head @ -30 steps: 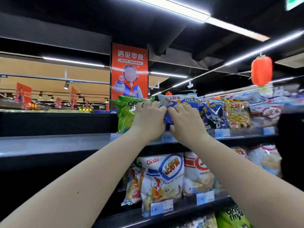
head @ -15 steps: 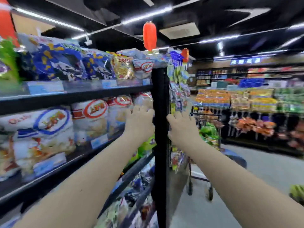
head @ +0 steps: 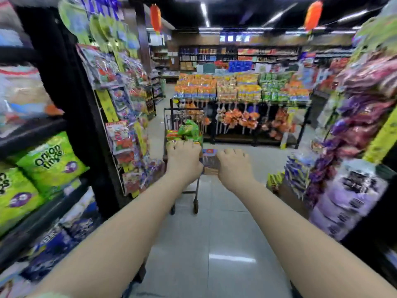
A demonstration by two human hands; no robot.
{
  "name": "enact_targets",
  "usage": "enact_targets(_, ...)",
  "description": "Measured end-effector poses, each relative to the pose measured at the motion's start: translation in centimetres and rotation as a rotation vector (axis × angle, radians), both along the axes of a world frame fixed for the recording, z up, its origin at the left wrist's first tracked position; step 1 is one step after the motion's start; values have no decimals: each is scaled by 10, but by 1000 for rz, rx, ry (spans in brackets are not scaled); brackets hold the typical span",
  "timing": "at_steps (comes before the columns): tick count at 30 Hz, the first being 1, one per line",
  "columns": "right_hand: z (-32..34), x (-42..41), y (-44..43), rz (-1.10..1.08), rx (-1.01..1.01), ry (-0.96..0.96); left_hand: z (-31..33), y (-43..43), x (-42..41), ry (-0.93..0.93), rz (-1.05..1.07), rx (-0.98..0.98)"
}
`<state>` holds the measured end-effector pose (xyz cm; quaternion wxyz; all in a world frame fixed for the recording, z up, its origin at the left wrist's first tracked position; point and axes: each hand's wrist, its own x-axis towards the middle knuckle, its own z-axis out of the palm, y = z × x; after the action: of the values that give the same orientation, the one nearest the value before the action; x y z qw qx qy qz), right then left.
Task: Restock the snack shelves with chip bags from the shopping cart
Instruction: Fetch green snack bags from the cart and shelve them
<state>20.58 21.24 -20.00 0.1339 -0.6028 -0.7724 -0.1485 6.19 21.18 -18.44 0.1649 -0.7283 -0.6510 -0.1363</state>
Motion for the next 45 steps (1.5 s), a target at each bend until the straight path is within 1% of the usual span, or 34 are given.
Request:
enact_targets(2, -19, 28, 28, -17, -78, -4, -21, 30, 25, -36, -10, -57)
enact_targets(5, -59, 60, 65, -30, -170, 12, -59, 69, 55, -37, -23, -126)
enact_targets(11, -130, 91, 130, -50, -333, -9, -126, 134, 87, -76, -39, -304)
enact_targets(14, -154, 92, 173, -60, -366, 16, -156, 179, 89, -99, -40, -357)
enact_targets(19, -188, 78, 265, -80, -362, -73, -187, 280, 76, -153, -41, -431)
enact_targets(24, -195, 56, 391, -89, -485, -29, -204, 405, 54, -212, -21, -530)
enact_targets(27, -195, 48, 468, -87, -529, 19, -213, 476, 45, -202, 1, -571)
enact_targets(32, -212, 50, 562, -92, -566, 14, -228, 582, 41, -246, 12, -608)
enact_targets(35, -227, 58, 621, -82, -610, 32, -238, 637, 47, -234, 16, -642)
enact_targets(38, -237, 70, 692, -40, -624, 41, -250, 698, 52, -247, 60, -632)
enact_targets(41, -239, 81, 775, 17, -628, 91, -262, 772, 55, -298, 130, -566)
enact_targets(43, -236, 86, 834, 80, -632, 125, -264, 826, 58, -334, 181, -529)
enact_targets(45, -232, 91, 893, 151, -646, 116, -260, 877, 60, -347, 214, -522)
